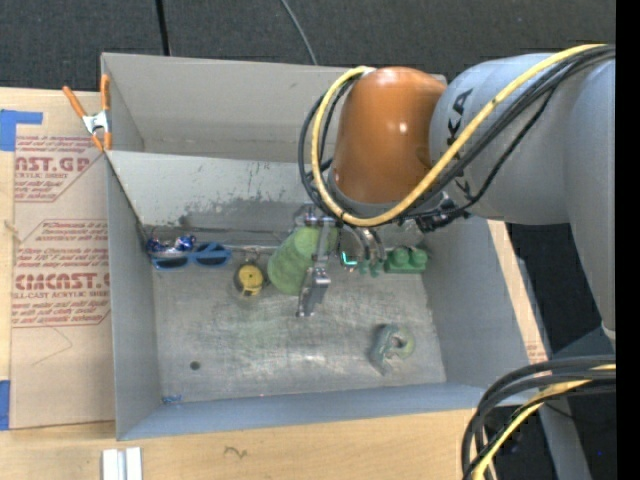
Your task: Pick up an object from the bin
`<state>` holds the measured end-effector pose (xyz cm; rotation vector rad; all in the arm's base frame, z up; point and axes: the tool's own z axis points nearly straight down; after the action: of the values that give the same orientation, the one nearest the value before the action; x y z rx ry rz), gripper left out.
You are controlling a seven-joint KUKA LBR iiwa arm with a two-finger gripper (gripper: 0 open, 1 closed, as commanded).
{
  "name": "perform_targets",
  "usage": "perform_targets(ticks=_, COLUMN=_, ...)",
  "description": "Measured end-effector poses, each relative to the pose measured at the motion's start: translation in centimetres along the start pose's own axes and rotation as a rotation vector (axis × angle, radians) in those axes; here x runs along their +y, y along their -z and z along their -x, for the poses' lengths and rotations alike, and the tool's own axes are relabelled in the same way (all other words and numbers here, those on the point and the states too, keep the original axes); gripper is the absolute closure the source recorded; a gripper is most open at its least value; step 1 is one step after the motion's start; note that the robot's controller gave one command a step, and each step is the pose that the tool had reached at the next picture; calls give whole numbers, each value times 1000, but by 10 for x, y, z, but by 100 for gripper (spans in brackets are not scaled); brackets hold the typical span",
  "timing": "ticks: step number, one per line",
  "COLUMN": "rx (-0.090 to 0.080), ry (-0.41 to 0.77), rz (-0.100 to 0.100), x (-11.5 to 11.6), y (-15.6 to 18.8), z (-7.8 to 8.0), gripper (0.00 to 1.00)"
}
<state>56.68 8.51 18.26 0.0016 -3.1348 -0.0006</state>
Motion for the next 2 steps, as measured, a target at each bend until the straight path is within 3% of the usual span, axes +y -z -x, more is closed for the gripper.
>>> perform_targets(ticks=1, rx=-12, ry=7, rz=1, x=13, y=-102, z=-73, gripper=0)
perform_targets(ticks=2, rx=-7, ry=17, rz=1, x=26, y=-83, z=-82, gripper=0)
